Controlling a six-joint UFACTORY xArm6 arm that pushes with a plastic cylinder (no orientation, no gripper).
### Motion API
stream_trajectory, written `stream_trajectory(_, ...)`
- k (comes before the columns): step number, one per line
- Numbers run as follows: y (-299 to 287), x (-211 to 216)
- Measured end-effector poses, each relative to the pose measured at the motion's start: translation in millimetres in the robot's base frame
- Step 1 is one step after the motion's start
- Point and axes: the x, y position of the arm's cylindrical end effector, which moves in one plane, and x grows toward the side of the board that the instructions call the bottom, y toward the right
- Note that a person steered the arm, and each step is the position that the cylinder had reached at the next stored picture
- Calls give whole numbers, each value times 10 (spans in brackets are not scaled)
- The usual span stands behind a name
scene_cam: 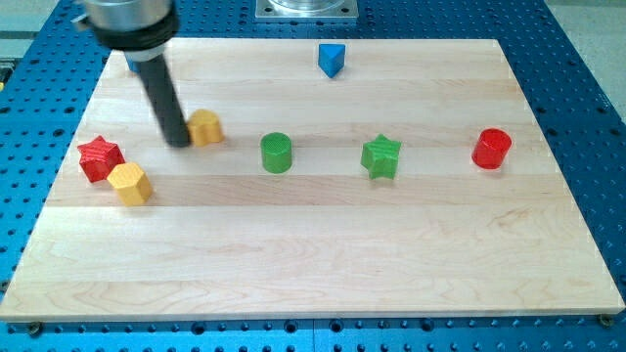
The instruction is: Move the yellow heart to the right of the blue triangle
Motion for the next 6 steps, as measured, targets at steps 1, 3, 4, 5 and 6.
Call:
stream_trajectory(1, 1250, -297)
stream_trajectory(3, 1309, -35)
stream_trajectory(4, 2064, -112)
stream_trajectory(5, 2482, -526)
stream_trajectory(6, 2682, -911)
